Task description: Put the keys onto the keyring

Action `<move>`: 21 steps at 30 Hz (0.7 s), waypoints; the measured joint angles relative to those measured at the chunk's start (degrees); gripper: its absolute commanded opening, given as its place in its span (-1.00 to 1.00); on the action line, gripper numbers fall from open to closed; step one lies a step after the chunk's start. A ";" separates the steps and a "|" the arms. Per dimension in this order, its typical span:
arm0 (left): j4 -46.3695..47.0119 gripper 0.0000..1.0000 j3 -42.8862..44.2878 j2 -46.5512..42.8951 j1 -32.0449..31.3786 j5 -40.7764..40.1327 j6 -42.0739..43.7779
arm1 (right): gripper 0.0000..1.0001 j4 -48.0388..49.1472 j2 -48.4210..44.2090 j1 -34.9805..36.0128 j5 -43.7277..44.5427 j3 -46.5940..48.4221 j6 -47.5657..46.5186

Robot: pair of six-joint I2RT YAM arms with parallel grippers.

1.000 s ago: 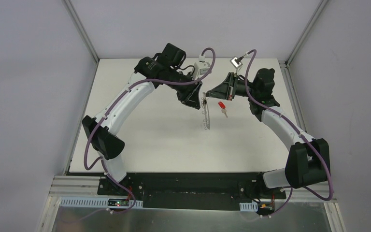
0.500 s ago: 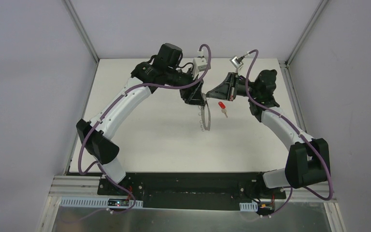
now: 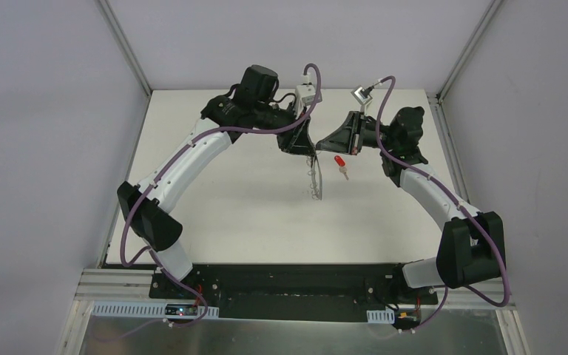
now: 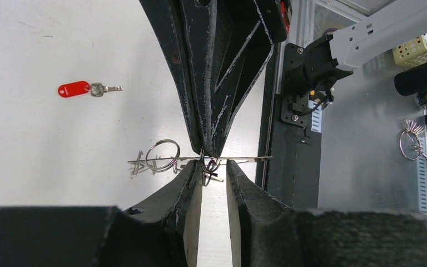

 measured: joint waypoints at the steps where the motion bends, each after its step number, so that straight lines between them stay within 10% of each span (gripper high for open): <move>1: 0.04 -0.62 0.00 0.00 0.04 0.00 -0.07 | -1.00 0.04 0.00 0.02 -0.04 0.00 0.00; 21: -0.28 -1.00 0.13 0.96 0.39 0.79 -4.63 | -1.00 0.70 -0.76 -0.04 -1.75 -0.90 -2.56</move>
